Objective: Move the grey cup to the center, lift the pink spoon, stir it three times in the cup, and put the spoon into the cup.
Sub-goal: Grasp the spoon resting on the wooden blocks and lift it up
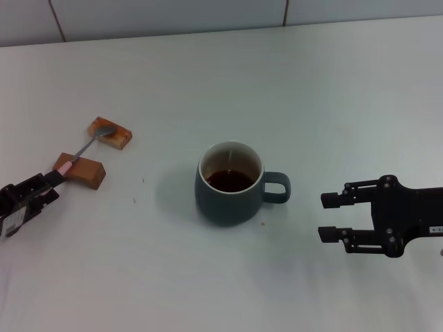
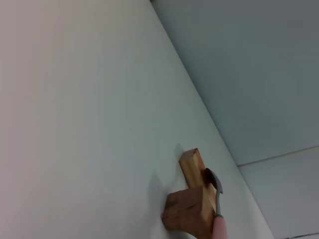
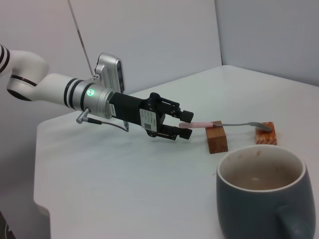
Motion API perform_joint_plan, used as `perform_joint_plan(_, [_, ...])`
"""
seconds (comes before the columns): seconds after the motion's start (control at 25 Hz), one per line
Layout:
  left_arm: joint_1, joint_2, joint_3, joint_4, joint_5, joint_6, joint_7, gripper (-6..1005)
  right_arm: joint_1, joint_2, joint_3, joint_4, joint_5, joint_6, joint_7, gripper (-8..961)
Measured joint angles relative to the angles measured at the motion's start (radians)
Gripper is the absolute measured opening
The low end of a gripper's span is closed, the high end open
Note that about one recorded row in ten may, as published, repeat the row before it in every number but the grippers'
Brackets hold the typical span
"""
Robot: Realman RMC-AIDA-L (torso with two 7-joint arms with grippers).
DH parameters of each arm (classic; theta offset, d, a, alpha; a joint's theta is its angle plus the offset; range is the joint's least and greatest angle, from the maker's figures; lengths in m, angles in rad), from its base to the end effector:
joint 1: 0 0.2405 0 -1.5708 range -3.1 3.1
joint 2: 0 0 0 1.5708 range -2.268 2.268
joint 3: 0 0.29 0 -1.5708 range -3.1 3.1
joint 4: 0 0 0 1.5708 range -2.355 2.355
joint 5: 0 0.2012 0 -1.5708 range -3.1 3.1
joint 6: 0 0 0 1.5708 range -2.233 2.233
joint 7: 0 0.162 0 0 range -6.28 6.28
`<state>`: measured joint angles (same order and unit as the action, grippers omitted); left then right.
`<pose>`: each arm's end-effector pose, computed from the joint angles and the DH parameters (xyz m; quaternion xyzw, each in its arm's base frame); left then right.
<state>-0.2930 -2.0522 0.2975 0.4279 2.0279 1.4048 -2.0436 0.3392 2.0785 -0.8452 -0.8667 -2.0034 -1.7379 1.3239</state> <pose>-0.3990 0.2729 -0.0148 -0.5894 -0.6950 -0.3712 0.1784 0.2972 0.2779 -0.0231 -0.9667 0.1510 0.1946 0.0687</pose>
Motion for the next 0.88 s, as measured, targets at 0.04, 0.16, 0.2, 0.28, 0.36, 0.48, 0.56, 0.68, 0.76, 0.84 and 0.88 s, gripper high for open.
perform_joint_plan(0.04, [0.0, 0.0, 0.0, 0.0, 0.0, 0.0, 0.0, 511, 0.0, 0.0, 0.0, 0.0, 0.0, 0.0, 0.0, 565])
perform_joint_plan(0.16, [0.0, -0.001, 0.0, 0.0, 0.0, 0.0, -0.015, 510, 0.0, 0.0, 0.0, 0.0, 0.0, 0.0, 0.0, 565])
perform_joint_plan(0.2, [0.0, -0.002, 0.0, 0.0, 0.0, 0.0, -0.021, 510, 0.0, 0.0, 0.0, 0.0, 0.0, 0.0, 0.0, 565])
perform_joint_plan(0.28, [0.0, -0.003, 0.0, -0.005, 0.0, -0.001, -0.026, 509, 0.0, 0.0, 0.0, 0.0, 0.0, 0.0, 0.0, 565])
perform_joint_plan(0.36, [-0.001, -0.003, 0.0, -0.015, 0.0, -0.004, -0.035, 509, 0.0, 0.0, 0.0, 0.0, 0.0, 0.0, 0.0, 565])
perform_joint_plan(0.48, [-0.003, -0.003, 0.0, -0.022, 0.0, -0.006, -0.038, 509, 0.0, 0.0, 0.0, -0.001, 0.0, 0.0, 0.0, 564])
perform_joint_plan(0.56, [-0.003, -0.001, -0.001, -0.025, 0.0, -0.012, -0.045, 509, -0.001, 0.0, 0.0, -0.001, 0.0, 0.0, 0.0, 564])
perform_joint_plan(0.68, [-0.003, 0.001, -0.003, -0.025, 0.0, -0.014, -0.047, 509, -0.002, 0.0, 0.0, -0.001, 0.0, 0.0, 0.0, 564])
perform_joint_plan(0.76, [-0.002, 0.003, -0.006, -0.025, -0.001, -0.014, -0.047, 509, -0.002, 0.0, 0.0, -0.002, 0.0, 0.0, 0.0, 564])
perform_joint_plan(0.84, [-0.002, 0.004, -0.006, -0.025, -0.003, -0.014, -0.047, 509, -0.003, 0.0, 0.0, -0.002, 0.0, 0.0, 0.0, 564])
perform_joint_plan(0.88, [-0.002, 0.004, -0.006, -0.025, -0.003, -0.014, -0.047, 510, -0.003, 0.0, 0.0, -0.002, 0.0, 0.0, 0.0, 564])
